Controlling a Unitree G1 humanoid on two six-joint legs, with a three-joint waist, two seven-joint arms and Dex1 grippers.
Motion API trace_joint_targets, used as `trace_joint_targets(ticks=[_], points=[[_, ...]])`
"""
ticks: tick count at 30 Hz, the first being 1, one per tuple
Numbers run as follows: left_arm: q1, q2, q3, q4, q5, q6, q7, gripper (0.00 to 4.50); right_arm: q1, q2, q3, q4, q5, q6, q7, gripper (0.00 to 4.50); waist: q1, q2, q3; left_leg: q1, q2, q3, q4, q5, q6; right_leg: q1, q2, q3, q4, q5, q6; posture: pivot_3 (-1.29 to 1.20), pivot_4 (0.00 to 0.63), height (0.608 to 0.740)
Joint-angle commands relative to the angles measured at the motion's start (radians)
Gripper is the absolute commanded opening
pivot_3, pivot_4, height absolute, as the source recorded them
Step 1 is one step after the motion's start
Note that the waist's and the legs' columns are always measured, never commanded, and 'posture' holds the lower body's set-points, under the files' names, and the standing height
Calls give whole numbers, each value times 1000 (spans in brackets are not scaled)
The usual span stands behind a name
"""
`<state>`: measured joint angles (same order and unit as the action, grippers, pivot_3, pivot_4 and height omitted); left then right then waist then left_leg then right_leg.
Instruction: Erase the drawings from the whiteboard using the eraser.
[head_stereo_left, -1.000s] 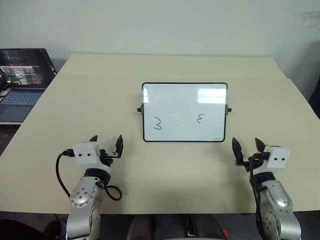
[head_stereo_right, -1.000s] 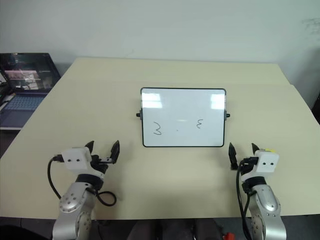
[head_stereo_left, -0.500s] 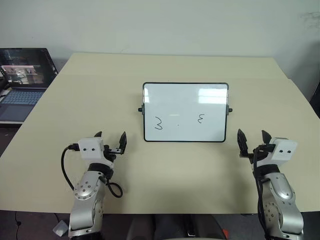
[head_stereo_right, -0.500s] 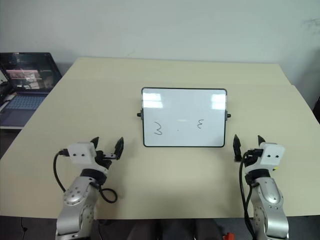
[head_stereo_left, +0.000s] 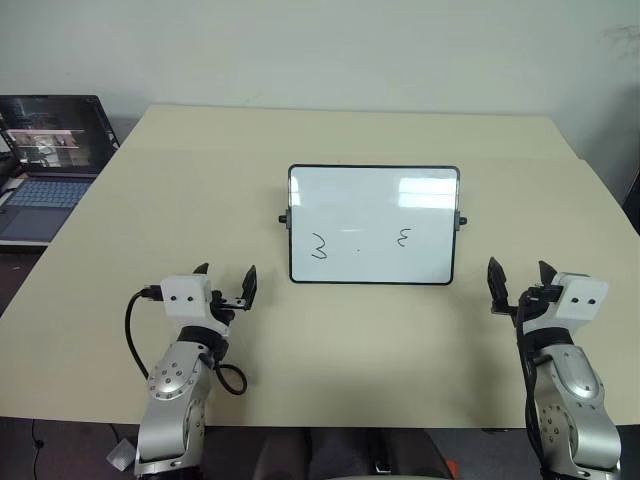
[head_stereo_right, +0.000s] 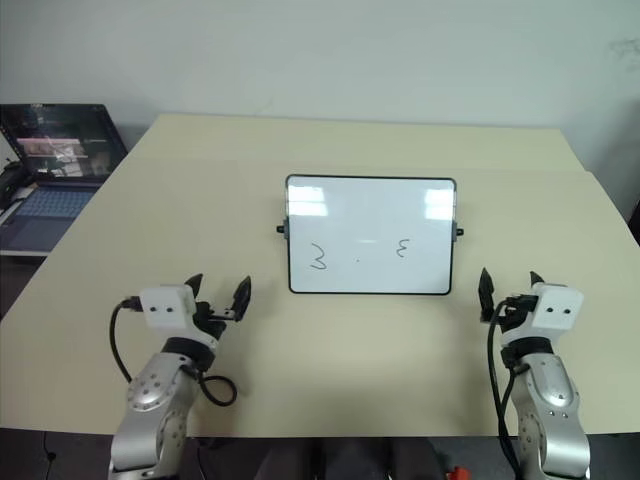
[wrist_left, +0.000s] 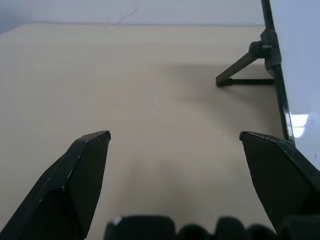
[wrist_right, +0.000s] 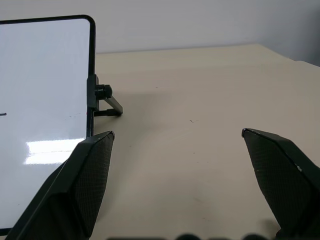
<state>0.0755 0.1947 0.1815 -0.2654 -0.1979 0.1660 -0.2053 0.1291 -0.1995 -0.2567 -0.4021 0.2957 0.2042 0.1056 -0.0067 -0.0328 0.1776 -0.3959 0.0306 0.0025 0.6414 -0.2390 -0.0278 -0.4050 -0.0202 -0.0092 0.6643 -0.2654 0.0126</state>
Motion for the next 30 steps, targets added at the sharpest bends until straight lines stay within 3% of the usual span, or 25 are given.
trace_joint_targets(ticks=[1,30], points=[[-13,2,-5,-37,1,-3,7,4500,-4,-16,-34,-51,5,0,-3,4455,1,0,0,0,0,0,0,0,0,0,0,0,0,0,0,0,150,740],[-38,4,-12,-12,-3,11,7,4500,-26,4,-33,-28,-3,0,7,4455,3,0,0,0,0,0,0,0,0,0,1,0,0,0,0,0,150,740]])
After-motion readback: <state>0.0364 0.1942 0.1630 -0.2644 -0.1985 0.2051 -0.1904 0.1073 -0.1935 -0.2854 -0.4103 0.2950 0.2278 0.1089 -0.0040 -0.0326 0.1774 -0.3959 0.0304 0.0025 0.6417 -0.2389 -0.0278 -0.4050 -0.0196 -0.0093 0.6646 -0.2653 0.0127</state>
